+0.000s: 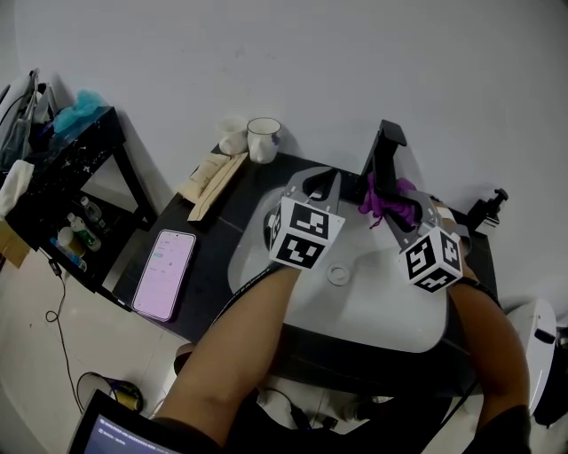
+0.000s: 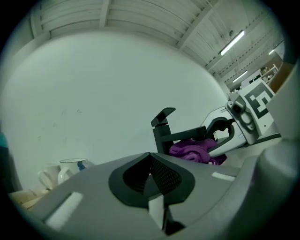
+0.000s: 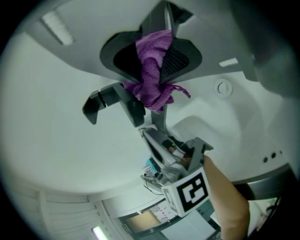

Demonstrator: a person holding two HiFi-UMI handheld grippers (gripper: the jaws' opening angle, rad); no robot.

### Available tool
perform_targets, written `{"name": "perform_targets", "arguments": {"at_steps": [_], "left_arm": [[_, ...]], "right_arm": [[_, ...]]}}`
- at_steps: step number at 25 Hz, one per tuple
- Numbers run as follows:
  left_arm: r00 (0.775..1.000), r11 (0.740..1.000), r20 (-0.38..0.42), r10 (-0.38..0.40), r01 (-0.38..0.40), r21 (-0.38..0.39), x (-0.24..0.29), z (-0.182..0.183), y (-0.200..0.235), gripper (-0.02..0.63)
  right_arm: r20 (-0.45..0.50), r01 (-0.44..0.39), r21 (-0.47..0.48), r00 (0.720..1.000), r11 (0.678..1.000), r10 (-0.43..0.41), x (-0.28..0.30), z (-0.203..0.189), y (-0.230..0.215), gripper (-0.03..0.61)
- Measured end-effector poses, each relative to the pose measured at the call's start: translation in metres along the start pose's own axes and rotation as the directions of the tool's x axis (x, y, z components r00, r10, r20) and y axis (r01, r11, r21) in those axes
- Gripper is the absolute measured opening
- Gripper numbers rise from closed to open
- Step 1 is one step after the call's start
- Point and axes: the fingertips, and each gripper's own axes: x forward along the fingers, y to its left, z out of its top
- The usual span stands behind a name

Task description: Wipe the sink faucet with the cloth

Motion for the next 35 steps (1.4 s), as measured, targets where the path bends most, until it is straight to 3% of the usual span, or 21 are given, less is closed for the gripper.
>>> {"name": "perform_targets", "arguments": {"at_steps": [12, 27, 35], "left_arm": [[1.000, 1.000, 0.007, -0.013, 0.013, -0.013, 0.003, 0.001, -0.004, 0.016], [1.000, 1.000, 0.005, -0.020, 0.020, 0.000, 0.003, 0.000, -0.007, 0.015], [1.000, 1.000, -0.001, -0.007, 0.007, -0.002, 0.003, 0.000, -0.003, 0.015]], "right_arm": [[-0.046, 0.033, 0.038, 0.998, 0.999, -0.031, 0.033, -0.005, -0.018, 0.121], [-0.114, -0.052, 0.018, 0.992, 0.998, 0.053, 0.049, -0.020, 0.010, 0.121], [-0.103, -0.065, -0.012, 0.993, 0.998, 0.063, 0.045, -0.017, 0.016, 0.124]]}}
